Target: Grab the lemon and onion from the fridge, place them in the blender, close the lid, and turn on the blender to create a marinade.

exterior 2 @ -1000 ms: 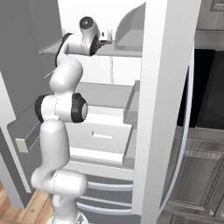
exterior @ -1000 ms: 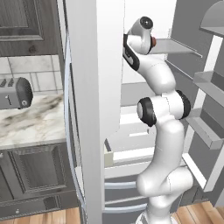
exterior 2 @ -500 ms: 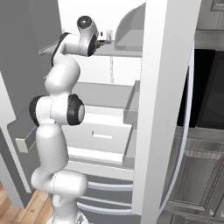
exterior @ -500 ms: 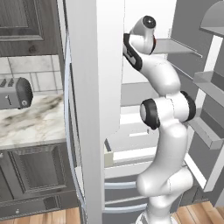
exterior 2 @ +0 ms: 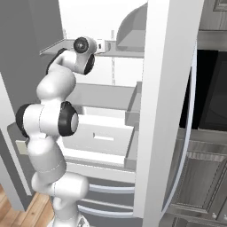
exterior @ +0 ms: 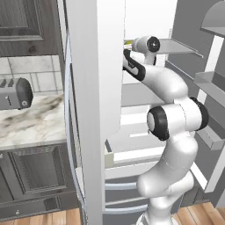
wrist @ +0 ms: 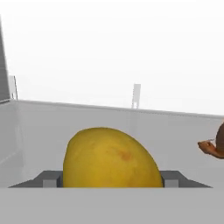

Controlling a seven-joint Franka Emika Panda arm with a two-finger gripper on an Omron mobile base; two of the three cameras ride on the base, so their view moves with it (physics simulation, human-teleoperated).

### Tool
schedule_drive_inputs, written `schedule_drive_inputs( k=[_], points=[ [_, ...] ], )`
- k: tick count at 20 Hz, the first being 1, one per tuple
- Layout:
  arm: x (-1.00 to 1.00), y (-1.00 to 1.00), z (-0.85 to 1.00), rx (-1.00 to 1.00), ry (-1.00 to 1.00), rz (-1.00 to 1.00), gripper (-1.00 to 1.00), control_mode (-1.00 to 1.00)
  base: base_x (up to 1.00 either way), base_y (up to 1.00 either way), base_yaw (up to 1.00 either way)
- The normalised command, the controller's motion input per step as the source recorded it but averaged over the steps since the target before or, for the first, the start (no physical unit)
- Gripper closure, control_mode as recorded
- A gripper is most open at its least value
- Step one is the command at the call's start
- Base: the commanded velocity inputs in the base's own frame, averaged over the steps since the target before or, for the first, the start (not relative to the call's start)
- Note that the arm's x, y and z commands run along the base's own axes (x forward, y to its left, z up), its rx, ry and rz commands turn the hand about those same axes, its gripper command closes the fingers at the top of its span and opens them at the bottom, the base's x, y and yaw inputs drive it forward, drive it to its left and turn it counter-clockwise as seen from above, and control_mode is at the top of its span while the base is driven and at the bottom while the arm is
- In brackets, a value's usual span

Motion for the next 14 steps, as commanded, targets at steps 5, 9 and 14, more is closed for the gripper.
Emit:
schedule_drive_inputs(
  k=[5,9,14],
  points=[
    [-0.62,-0.10,0.62,0.00,0.01,0.00,1.00,-1.00,0.00,0.00,0.00],
    [-0.90,-0.34,0.40,0.00,0.08,0.00,1.00,-1.00,0.00,0.00,0.00],
    [-1.00,-0.33,-0.02,0.00,0.05,0.00,1.00,-1.00,0.00,0.00,0.00]
  ],
)
